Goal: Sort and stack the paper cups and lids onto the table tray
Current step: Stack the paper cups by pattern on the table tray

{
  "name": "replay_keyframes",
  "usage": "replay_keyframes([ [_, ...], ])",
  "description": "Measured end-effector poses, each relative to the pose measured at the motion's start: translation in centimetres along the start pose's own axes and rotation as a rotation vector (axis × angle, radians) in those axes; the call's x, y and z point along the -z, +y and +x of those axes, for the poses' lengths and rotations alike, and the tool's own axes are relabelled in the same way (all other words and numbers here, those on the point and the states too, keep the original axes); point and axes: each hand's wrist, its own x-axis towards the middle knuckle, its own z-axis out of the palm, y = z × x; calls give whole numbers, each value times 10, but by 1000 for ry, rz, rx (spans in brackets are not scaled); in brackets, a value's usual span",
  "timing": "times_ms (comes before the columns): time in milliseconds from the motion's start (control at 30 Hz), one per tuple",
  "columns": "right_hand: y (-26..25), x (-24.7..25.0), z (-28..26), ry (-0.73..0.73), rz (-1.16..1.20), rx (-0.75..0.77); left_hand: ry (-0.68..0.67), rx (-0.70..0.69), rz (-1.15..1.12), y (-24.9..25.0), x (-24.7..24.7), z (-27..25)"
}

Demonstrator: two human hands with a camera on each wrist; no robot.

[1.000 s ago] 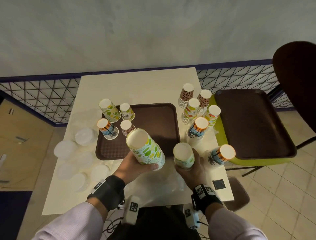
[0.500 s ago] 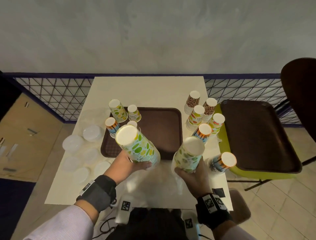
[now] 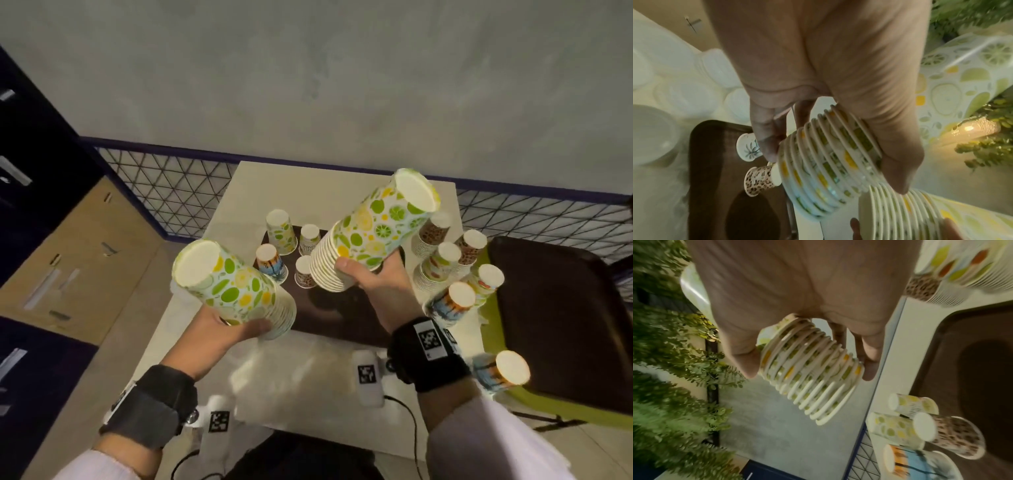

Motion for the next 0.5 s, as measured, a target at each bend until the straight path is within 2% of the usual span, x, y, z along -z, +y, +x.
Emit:
replay_keyframes([
  [233, -3, -69, 91, -12, -17, 32, 68, -30, 29, 2, 56, 29],
  [500, 19, -121, 164, 48, -165, 51, 147, 45, -78, -8, 94, 42],
])
